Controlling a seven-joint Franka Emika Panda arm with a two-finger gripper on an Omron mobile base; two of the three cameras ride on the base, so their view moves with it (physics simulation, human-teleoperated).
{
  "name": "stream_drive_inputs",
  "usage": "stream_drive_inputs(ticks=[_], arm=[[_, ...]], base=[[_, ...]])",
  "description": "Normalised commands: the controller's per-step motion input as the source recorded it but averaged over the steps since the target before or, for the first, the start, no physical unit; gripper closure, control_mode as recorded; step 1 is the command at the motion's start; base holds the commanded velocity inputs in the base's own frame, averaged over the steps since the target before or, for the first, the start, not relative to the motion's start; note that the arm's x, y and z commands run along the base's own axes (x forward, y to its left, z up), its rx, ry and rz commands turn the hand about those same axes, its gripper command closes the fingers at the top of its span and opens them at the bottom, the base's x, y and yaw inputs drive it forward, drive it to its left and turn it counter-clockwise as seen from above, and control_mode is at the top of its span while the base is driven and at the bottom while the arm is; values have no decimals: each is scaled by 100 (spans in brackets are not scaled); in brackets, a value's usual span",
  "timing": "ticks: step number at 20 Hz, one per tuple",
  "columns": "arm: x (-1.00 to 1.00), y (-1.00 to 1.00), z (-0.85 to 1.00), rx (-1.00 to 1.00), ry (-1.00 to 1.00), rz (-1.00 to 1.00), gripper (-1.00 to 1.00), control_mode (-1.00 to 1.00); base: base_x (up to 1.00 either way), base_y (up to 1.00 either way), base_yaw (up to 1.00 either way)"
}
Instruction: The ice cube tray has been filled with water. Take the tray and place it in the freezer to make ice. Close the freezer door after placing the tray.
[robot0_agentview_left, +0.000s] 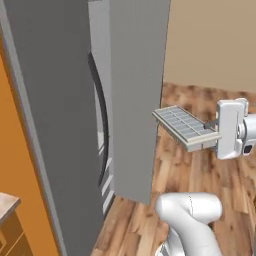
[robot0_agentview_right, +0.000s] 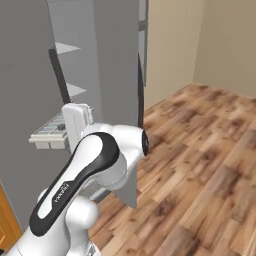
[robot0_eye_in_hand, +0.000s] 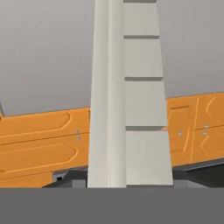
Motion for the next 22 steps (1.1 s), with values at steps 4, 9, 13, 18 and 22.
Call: stream_drive_inputs(ticks=[4,9,13,18,22], arm=[[0,0,0,0,0,0,100,100],[0,0,0,0,0,0,100,100],[0,0,0,0,0,0,100,100],[0,0,0,0,0,0,100,100],[0,0,0,0,0,0,100,100]], base=[[78,0,22],[32,6,22],[15,8,24],[36,0,26],[58,0,23]])
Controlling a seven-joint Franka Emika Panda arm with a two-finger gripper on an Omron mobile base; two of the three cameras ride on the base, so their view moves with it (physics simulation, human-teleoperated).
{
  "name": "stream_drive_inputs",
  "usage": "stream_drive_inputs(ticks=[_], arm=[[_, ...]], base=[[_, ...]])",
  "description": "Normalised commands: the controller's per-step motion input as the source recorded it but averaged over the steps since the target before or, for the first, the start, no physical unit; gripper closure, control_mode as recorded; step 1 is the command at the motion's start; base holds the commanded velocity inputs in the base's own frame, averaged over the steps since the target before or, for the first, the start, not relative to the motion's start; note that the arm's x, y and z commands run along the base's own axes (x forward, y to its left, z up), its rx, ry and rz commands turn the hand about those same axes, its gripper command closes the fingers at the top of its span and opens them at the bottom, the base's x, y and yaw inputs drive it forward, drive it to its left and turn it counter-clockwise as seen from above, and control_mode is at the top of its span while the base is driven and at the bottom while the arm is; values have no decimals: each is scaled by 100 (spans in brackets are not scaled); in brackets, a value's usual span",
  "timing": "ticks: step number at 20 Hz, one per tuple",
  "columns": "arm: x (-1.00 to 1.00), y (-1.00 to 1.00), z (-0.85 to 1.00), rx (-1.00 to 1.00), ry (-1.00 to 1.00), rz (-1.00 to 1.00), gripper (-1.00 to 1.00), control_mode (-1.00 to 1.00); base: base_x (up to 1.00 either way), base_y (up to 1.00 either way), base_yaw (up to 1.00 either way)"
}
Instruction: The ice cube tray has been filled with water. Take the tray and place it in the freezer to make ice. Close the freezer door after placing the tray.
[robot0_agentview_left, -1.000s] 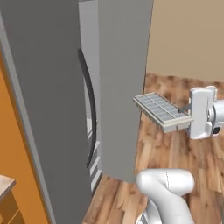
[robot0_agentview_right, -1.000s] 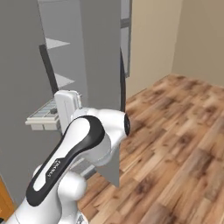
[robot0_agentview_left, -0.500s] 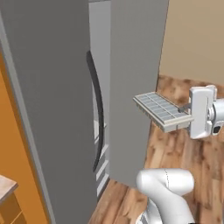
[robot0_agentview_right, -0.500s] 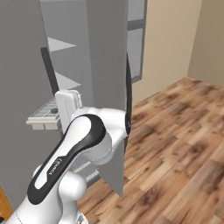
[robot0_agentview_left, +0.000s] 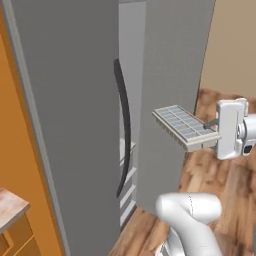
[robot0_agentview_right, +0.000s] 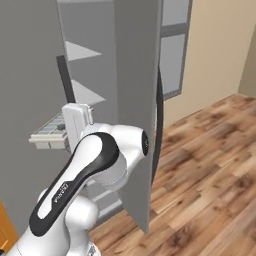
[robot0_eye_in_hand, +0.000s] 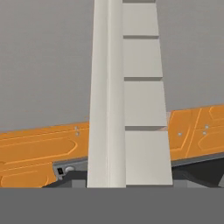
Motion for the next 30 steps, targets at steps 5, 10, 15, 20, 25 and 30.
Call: stream_drive_inputs(ticks=[5,10,15,20,25,30], arm=[[0,0,0,0,0,0,100,100],[0,0,0,0,0,0,100,100],[0,0,0,0,0,0,100,100],[0,0,0,0,0,0,100,100],[0,0,0,0,0,0,100,100],[0,0,0,0,0,0,100,100]], base=[[62,-1,20],[57,0,19],[54,0,20],[44,-9,23],[32,-18,24],[24,-20,22]])
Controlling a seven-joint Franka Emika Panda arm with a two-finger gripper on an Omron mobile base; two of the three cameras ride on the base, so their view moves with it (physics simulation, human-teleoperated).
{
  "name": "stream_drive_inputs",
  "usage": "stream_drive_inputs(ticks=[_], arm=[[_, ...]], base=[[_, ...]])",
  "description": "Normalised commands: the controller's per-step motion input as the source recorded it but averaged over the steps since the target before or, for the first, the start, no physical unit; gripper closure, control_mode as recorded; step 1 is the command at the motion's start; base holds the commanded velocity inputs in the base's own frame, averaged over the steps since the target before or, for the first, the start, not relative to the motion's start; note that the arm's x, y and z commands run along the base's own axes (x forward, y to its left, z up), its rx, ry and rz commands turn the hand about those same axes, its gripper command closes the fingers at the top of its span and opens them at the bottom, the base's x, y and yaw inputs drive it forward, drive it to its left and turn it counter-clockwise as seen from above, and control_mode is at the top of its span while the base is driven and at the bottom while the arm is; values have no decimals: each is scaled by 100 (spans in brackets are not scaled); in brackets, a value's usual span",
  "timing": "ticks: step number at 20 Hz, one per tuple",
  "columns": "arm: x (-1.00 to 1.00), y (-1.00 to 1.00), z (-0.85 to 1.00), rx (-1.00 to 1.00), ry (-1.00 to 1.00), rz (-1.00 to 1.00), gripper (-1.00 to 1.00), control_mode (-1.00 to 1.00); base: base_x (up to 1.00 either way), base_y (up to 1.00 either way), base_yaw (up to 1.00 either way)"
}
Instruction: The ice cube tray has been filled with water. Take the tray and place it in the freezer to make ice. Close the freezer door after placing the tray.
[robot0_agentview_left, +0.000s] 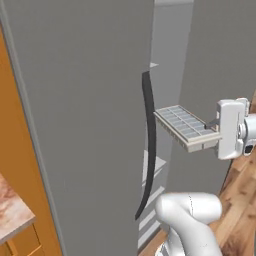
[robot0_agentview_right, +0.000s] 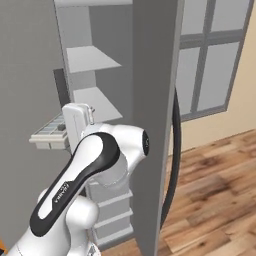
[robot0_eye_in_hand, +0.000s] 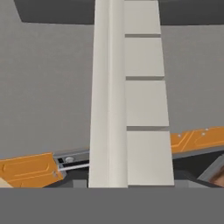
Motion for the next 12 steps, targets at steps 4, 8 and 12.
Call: stream_drive_inputs(ticks=[4,8,12], arm=[[0,0,0,0,0,0,100,100],[0,0,0,0,0,0,100,100],[0,0,0,0,0,0,100,100]], base=[[16,-25,20],[0,-42,16],[-3,-53,12]])
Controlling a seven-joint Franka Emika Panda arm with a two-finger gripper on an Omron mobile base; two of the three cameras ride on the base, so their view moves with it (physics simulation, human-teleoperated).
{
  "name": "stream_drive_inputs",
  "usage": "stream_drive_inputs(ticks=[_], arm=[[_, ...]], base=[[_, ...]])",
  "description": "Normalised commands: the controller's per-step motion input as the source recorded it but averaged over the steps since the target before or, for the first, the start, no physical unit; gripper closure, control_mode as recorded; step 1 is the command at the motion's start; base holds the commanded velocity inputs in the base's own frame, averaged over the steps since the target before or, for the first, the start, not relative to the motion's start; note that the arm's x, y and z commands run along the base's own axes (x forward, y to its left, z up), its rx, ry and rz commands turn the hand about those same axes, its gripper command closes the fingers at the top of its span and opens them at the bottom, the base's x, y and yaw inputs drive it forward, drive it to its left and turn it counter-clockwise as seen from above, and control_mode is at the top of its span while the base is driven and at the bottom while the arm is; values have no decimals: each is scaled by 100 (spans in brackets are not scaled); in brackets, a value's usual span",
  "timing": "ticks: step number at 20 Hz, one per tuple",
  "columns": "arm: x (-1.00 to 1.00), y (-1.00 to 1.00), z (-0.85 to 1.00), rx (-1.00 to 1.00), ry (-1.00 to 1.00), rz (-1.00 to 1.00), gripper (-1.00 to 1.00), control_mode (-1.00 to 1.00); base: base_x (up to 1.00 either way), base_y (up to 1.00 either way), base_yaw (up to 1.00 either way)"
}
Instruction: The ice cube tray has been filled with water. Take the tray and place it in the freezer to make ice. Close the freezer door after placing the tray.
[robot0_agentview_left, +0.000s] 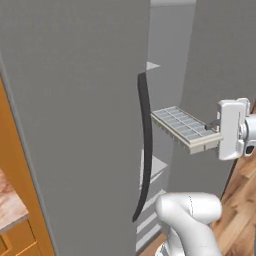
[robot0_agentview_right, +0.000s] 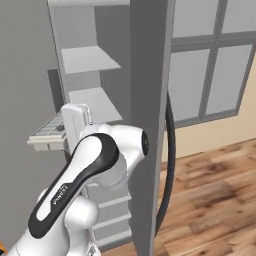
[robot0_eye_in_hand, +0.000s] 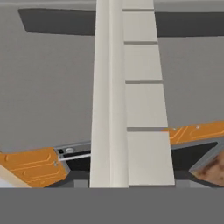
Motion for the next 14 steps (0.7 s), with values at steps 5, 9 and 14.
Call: stream_drive_inputs(ticks=[5,9,14], arm=[[0,0,0,0,0,0,100,100],[0,0,0,0,0,0,100,100],[0,0,0,0,0,0,100,100]], base=[[-25,-59,5],[-11,-44,2],[16,-2,0]])
